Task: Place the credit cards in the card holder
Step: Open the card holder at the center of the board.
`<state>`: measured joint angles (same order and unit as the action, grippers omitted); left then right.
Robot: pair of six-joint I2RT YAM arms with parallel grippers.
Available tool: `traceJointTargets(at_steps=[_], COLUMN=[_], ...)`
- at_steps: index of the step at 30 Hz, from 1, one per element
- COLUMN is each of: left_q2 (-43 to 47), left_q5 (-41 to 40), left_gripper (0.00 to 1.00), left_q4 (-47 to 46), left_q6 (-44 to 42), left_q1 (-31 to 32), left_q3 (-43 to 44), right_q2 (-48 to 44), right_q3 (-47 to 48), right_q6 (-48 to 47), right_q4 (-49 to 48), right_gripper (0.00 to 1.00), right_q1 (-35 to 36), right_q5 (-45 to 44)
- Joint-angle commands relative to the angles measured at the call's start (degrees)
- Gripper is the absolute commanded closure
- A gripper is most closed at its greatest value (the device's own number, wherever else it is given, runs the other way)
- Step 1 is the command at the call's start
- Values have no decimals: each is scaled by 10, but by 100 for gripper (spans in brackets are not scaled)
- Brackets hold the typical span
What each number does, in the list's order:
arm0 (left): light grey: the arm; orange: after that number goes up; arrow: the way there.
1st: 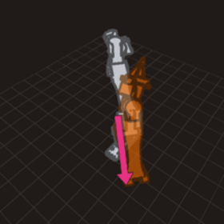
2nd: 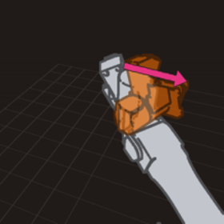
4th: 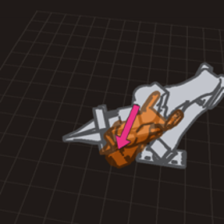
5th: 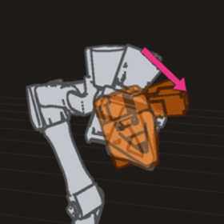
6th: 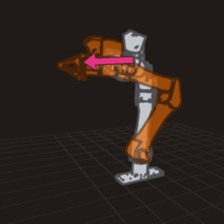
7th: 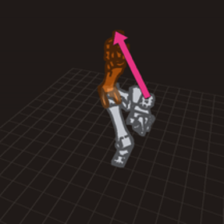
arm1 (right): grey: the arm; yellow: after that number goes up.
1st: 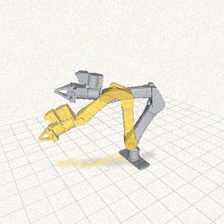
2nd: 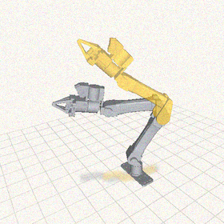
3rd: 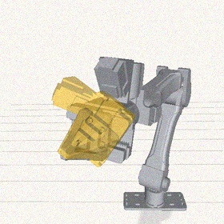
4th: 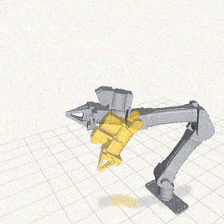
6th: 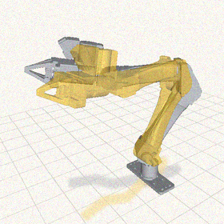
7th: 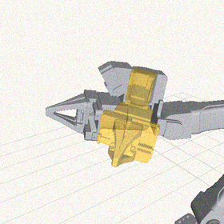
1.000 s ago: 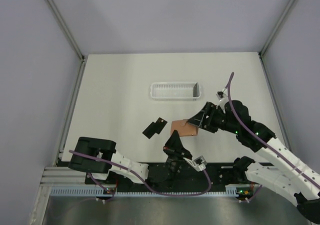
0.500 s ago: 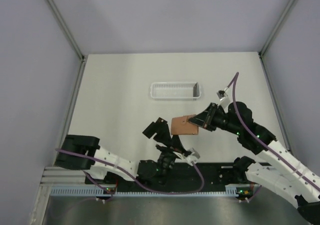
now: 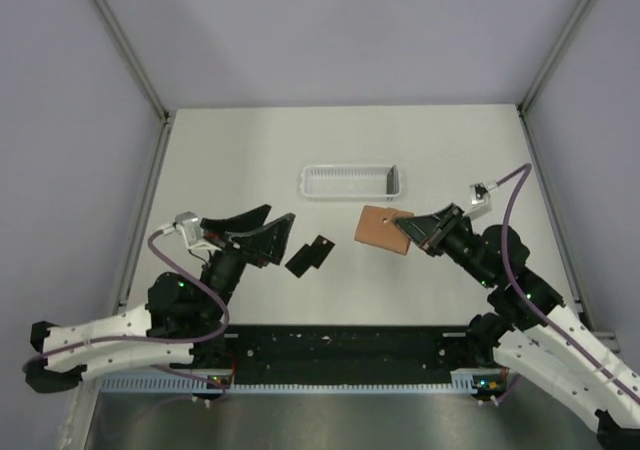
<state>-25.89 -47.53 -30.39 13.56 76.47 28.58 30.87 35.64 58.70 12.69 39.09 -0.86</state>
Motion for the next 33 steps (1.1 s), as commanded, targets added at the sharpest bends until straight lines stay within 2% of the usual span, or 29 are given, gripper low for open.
traceJointTargets(at_steps=[1, 6, 13, 17, 19, 25, 33], left_q2=[-9, -57, -111, -162, -184, -227, -255], left_q5=[199, 322, 422, 498, 515, 528, 517], left_gripper=[6, 6, 8, 10, 11, 13, 15], left_q4=[106, 21, -39, -113, -144, -161, -176], left_q6=[218, 298, 349, 393, 400, 387, 376], left_q1=[-24, -56, -133, -181, -187, -188, -188], left_q3=[-26, -45, -56, -73, -72, -46, -27], right_q2=[-44, -64, -64, -51, -40, -10, -13], right_q3=[-63, -121, -130, -139, -143, -151, -160], right_q6=[21, 41, 46, 58, 63, 76, 77], right_q4=[-182, -319, -359, -384, -397, -440, -435], right_gripper=[100, 100, 100, 100, 100, 100, 100], right_q1=[-3, -3, -3, -3, -3, -3, -2], right_q5=[-30, -36, -26, -13, -3, 29, 52])
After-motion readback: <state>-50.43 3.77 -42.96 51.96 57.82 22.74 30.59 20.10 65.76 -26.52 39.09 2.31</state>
